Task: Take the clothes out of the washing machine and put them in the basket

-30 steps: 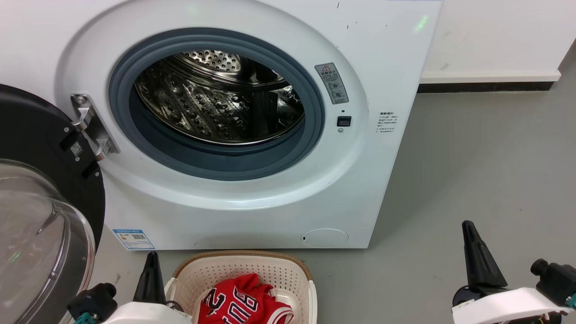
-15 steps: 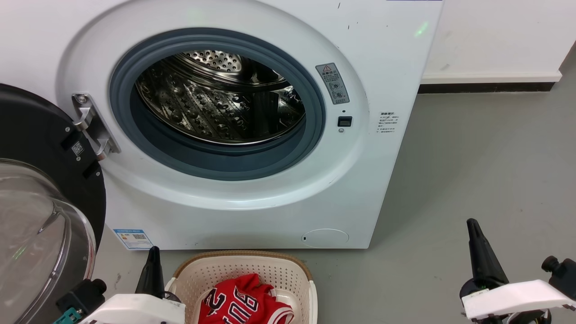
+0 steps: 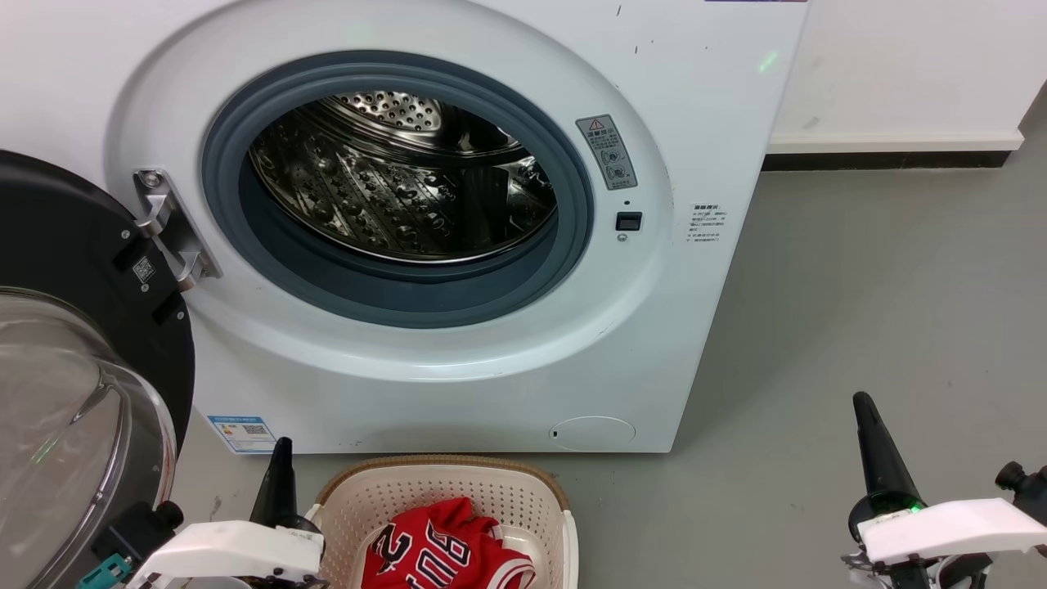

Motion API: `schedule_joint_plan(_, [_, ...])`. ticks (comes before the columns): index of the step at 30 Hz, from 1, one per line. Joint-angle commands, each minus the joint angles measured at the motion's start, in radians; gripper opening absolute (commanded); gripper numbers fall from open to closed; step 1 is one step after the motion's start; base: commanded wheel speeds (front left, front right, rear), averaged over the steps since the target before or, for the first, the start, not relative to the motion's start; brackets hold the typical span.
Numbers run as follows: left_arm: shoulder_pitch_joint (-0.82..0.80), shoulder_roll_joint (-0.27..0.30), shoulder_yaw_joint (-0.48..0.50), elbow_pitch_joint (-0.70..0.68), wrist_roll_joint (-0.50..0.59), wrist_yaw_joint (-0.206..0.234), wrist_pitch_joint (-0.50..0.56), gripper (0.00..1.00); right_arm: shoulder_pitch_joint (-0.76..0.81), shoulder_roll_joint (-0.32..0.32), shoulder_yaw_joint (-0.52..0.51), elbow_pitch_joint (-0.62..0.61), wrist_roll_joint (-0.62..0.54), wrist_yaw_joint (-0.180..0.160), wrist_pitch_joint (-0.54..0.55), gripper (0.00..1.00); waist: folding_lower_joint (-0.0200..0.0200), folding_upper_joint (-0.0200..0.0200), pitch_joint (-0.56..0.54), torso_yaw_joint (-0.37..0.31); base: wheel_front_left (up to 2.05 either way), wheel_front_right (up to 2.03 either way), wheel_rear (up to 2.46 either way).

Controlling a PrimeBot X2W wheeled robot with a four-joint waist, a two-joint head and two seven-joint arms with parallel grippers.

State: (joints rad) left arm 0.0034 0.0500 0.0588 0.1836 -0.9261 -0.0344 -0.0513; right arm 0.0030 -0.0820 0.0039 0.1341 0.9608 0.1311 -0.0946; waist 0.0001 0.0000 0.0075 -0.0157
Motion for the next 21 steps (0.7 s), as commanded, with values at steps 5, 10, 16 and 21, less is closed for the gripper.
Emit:
schedule_joint_plan(5, [-0.035, 0.001, 0.009, -0.001, -0.085, -0.013, 0.02, 0.0, -0.036, -0.007, -0.009, 0.007, 0.088, 0.0, 0.019, 0.0, -0.0001, 0.0, 0.0, 0.001, 0.0, 0.0, 0.0])
schedule_joint_plan(10, [-0.043, 0.001, 0.014, 0.005, -0.143, -0.022, 0.034, 0.0, -0.042, -0.007, -0.015, 0.016, 0.147, 0.0, 0.034, 0.0, -0.0001, 0.0, -0.001, 0.002, 0.0, 0.0, 0.0])
schedule_joint_plan(16, [-0.052, 0.001, 0.02, 0.012, -0.209, -0.032, 0.05, 0.0, -0.052, -0.007, -0.021, 0.028, 0.213, 0.0, 0.051, 0.0, -0.0001, 0.0, -0.001, 0.004, 0.0, 0.0, 0.0])
schedule_joint_plan(21, [-0.059, 0.0, 0.023, 0.017, -0.25, -0.038, 0.06, 0.0, -0.058, -0.007, -0.025, 0.035, 0.255, 0.0, 0.06, 0.0, -0.0001, 0.0, -0.001, 0.004, 0.0, 0.0, 0.0])
